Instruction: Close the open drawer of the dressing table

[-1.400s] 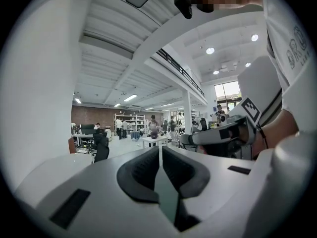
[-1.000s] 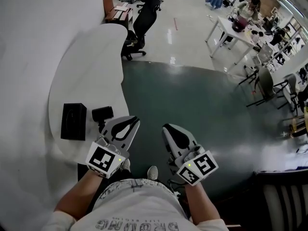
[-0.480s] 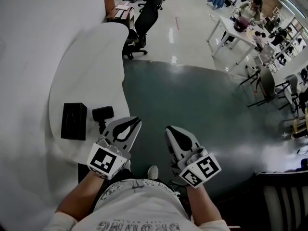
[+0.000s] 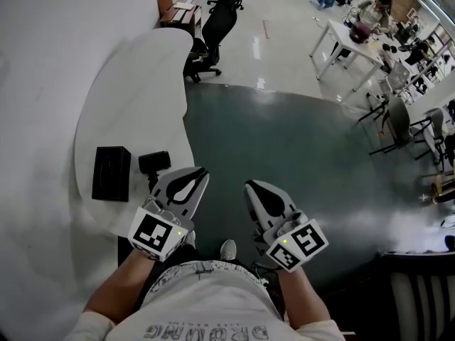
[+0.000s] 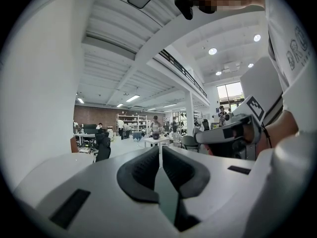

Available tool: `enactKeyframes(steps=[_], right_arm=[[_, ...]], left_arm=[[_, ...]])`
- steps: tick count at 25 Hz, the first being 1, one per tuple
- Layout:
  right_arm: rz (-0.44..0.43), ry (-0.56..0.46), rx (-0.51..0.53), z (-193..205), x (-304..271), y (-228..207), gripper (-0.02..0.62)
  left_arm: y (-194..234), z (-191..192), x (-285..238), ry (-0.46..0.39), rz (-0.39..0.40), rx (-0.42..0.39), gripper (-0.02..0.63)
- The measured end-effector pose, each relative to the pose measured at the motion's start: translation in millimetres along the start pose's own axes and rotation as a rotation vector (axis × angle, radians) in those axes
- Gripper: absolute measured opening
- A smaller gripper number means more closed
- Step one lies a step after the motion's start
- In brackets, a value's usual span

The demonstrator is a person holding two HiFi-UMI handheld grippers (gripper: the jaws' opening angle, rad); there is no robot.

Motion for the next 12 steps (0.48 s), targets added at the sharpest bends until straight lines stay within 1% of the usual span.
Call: enactKeyframes(steps=[4,12], right_arm=[[0.003,0.010,-0.006,-0.9,3.6,1.0,0.008],[-0.002,-0.004,-0.035,-1.6,3.9,2.3,0.008]], left_arm=[[-4.1,-2.0,1.0,0.000,-0.001,0.004,0.038],[-4.3,0.0,4.0,0.008,-0.003,-0.005,0.037]])
Point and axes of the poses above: the fingertips, and each gripper's own axes: x backward along the fingers, y to its left, z out of its underside, the point moved 5 cm from there along x, backward along the fingers, and after that the axes turned 10 degrees about -y, right-handed, at the moved point
